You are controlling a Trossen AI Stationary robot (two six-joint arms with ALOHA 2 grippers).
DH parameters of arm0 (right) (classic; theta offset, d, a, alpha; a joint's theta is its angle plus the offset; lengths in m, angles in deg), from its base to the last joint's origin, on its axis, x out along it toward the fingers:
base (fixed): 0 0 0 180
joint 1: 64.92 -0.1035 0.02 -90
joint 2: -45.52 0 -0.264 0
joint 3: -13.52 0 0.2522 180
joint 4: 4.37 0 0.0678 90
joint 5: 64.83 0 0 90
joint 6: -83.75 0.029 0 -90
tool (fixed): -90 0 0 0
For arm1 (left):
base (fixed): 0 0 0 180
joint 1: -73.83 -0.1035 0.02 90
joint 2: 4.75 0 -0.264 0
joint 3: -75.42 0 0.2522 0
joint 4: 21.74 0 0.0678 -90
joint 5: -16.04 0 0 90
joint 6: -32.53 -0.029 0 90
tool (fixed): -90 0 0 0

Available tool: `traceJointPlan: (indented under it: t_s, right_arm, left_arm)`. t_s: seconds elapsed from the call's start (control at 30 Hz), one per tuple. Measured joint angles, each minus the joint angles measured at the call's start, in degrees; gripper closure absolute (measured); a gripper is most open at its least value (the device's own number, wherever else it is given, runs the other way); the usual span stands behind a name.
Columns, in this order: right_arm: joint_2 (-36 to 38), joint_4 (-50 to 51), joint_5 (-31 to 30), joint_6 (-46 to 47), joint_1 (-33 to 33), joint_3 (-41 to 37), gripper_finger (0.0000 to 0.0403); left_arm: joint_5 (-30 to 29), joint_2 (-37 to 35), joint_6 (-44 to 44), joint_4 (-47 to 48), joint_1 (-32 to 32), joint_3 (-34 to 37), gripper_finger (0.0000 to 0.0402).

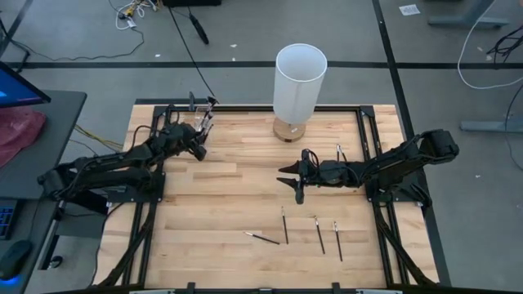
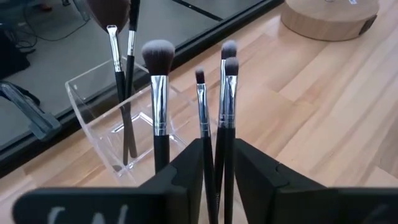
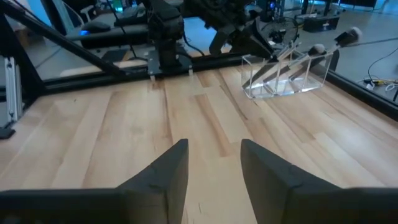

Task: Put items in baskets/containers
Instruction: Put the black eyeshadow brush into the transparent organizer

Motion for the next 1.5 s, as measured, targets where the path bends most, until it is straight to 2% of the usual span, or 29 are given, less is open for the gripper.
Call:
traceJointPlan:
  t_s: [0.17, 0.4, 0.5, 0.63, 0.8, 0.93, 1.2, 1.37, 1.5]
  right_arm:
    - [2.2, 6.3, 0.2, 0.8, 0.0, 0.0, 0.0252]
    - [10.8, 29.4, 0.3, 8.8, 0.0, 0.0, 0.0252]
    - [13.6, 40.3, 1.6, 14.0, 0.0, 0.0, 0.0252]
    - [14.3, 50.3, 3.2, 19.9, -0.1, 0.0, 0.0252]
    - [13.3, 53.9, 9.4, 23.1, -2.4, 0.0, 0.0247]
    - [13.3, 54.3, 12.0, 29.2, -7.1, 0.1, 0.0232]
    - [13.4, 62.5, 13.3, 59.6, -24.1, 3.6, 0.0234]
    - [13.4, 70.8, 9.8, 75.6, -34.5, 6.9, 0.0254]
    - [13.2, 73.0, 5.1, 88.8, -41.6, 7.2, 0.0272]
  left_arm:
    - [-0.2, 0.0, -0.2, 6.9, 1.0, -5.7, 0.0295]
    - [-2.5, 0.0, -1.6, 22.2, 7.3, -20.8, 0.0294]
    - [-2.7, 0.0, -1.6, 23.0, 12.6, -24.5, 0.0295]
    - [-3.9, 0.6, -0.4, 22.2, 21.4, -25.1, 0.0303]
    - [-10.9, 5.8, 2.9, 20.6, 33.1, -25.0, 0.0320]
    - [-16.5, 12.8, 2.4, 14.8, 39.6, -25.0, 0.0331]
    - [-18.3, 25.5, 3.2, 4.5, 45.2, -25.0, 0.0337]
    - [-18.3, 31.1, 6.2, 2.3, 46.8, -25.0, 0.0337]
    - [-18.2, 34.4, 7.5, 1.3, 47.5, -25.0, 0.0337]
